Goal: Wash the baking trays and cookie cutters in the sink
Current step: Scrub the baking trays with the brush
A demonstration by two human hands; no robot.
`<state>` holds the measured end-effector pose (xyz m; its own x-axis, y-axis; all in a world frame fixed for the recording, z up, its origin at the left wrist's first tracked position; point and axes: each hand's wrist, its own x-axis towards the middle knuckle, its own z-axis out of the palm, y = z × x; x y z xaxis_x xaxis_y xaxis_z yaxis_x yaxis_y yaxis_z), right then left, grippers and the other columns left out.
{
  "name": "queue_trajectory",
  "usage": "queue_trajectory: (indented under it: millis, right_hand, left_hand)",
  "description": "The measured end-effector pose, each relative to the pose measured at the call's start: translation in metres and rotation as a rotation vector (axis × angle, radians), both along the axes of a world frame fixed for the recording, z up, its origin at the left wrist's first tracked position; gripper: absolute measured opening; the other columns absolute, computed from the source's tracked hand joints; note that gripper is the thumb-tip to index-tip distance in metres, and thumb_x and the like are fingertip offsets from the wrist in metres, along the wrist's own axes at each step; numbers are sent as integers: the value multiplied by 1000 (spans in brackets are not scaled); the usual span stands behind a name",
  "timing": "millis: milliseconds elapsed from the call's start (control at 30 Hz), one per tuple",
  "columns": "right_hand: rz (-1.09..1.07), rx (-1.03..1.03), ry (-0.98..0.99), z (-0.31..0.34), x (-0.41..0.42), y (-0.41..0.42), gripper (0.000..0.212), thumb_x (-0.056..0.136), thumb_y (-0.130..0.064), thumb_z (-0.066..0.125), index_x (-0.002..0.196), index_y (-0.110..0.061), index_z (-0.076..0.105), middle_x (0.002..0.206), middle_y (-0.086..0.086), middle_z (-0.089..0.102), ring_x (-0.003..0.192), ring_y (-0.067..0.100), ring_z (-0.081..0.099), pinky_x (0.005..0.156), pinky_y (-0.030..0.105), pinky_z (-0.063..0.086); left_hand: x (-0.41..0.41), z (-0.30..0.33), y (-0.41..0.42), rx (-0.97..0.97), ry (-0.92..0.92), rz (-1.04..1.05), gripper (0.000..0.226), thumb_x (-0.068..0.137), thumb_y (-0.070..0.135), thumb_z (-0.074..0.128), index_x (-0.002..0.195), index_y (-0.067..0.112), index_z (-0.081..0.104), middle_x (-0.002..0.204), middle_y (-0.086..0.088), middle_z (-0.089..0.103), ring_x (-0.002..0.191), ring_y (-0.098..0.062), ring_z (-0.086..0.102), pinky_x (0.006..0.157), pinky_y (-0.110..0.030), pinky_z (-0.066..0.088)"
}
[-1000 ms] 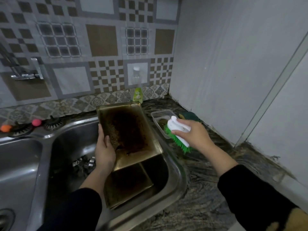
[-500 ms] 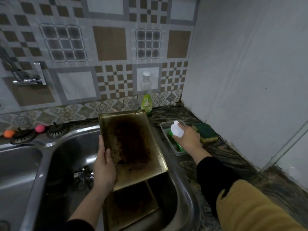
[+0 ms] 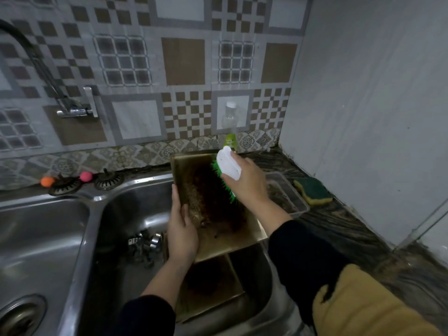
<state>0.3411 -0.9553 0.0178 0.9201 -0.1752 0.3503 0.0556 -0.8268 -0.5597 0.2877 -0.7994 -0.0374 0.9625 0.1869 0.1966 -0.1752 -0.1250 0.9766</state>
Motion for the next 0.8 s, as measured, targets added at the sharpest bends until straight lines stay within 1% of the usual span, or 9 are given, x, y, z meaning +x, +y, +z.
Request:
queue_trajectory:
  millis: [133,267,333,467,533,633,667,733,800]
  right_hand:
    - [33,67,-47,-29,-50,14,66,85,-37,65,144,-23,38,136,3,54,123,21,51,100,31,39]
    - [85,127,-91,-48,-91,20,65,83,-33,70,141,-22,44,135,-1,56,121,14,53,93,11,33]
    - [47,114,-87,-37,-74,16,65,84,-33,69,142,-21,43,136,1,55,122,17,52,94,14,33]
    - [-33,189,-112,6,-20,0,65,85,-33,67,143,-19,41,137,7,53,122,24,51,101,33,40]
    - [-42,184,-123,19,-10,-3,65,85,-33,67,143,-18,41,138,7,52,123,25,50,101,33,39]
    - [26,205,-67,6,-36,13,66,84,-35,68,143,-24,40,136,5,54,120,23,53,100,37,44]
    - [76,213,-56,-4,-54,24,66,84,-35,69,143,-26,40,134,3,56,119,21,54,99,33,44]
    - [178,194,-83,-27,-91,46,65,82,-36,70,141,-27,43,133,-3,57,118,14,54,94,17,40]
    - [218,167,-129,-38,-106,62,64,81,-36,71,139,-26,46,136,-8,54,120,7,52,91,3,31]
  left_hand:
    - [2,5,14,-59,-39,50,56,103,5,30,152,29,18,138,19,35,114,17,33,82,10,26]
    - [1,2,29,-44,-76,22,57,102,4,31,152,30,20,137,23,31,103,36,30,82,12,26]
    - [-6,1,25,-35,-96,-10,58,102,2,31,152,29,20,141,24,29,109,37,28,88,10,26]
    - [-20,7,9,2,-181,-76,62,99,-5,32,151,27,21,142,30,28,126,26,26,104,0,21]
    - [-21,12,7,-14,-195,-66,61,99,-3,32,151,27,21,143,28,30,127,23,27,104,0,22]
    - [-17,18,15,-69,-195,-4,60,99,-3,32,152,23,21,149,14,30,127,20,27,102,2,23]
    - [-15,19,19,-90,-191,9,59,99,-4,32,152,21,21,148,14,29,124,23,27,100,3,23]
    - [-13,19,29,-102,-189,32,59,99,-5,33,152,19,20,143,18,28,114,34,30,97,5,24]
    - [-13,17,36,-71,-197,51,58,100,-3,33,152,19,19,143,18,27,114,34,30,97,5,25]
